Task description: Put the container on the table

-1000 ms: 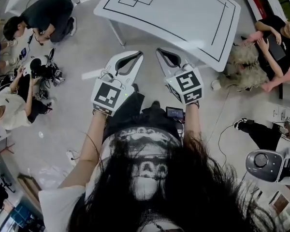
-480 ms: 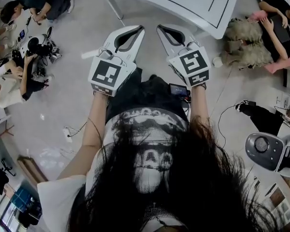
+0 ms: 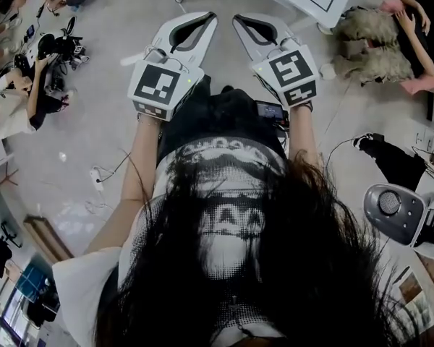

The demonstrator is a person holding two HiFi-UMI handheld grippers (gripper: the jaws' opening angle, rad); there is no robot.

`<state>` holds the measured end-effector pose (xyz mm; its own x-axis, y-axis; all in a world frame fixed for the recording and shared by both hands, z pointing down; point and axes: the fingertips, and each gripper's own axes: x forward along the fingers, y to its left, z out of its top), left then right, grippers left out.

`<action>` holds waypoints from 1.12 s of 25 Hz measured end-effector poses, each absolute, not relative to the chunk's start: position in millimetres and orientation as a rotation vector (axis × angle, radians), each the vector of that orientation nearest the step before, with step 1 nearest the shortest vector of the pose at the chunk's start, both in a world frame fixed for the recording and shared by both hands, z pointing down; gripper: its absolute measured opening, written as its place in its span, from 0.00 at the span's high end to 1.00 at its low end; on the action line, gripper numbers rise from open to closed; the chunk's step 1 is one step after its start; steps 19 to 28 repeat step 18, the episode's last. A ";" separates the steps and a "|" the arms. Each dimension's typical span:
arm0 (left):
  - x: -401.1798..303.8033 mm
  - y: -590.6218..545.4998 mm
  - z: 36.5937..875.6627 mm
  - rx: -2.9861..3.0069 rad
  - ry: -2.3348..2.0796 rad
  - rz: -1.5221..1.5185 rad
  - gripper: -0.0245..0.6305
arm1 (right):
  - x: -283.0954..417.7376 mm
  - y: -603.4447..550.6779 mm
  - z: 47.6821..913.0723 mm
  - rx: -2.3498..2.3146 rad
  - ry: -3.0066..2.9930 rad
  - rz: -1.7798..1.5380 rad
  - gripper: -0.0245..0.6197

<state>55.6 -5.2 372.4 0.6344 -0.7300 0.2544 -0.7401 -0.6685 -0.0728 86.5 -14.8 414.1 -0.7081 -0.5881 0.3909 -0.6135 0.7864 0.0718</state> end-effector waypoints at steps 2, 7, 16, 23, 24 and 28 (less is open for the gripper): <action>58.6 1.7 373.8 2.801 -1.271 0.409 0.96 | 89.4 -8.5 414.6 0.899 -2.582 0.079 0.96; 63.1 7.1 371.5 2.796 -1.277 0.413 0.96 | 93.8 -5.9 409.4 0.892 -2.589 0.068 0.96; 62.1 6.5 377.7 2.799 -1.295 0.412 0.96 | 97.3 -7.8 415.1 0.894 -2.593 0.049 0.96; 57.0 1.2 377.9 2.803 -1.297 0.412 0.96 | 92.6 -13.6 415.6 0.897 -2.592 0.045 0.96; 57.0 1.2 377.9 2.803 -1.297 0.412 0.96 | 92.6 -13.6 415.6 0.897 -2.592 0.045 0.96; 57.0 1.2 377.9 2.803 -1.297 0.412 0.96 | 92.6 -13.6 415.6 0.897 -2.592 0.045 0.96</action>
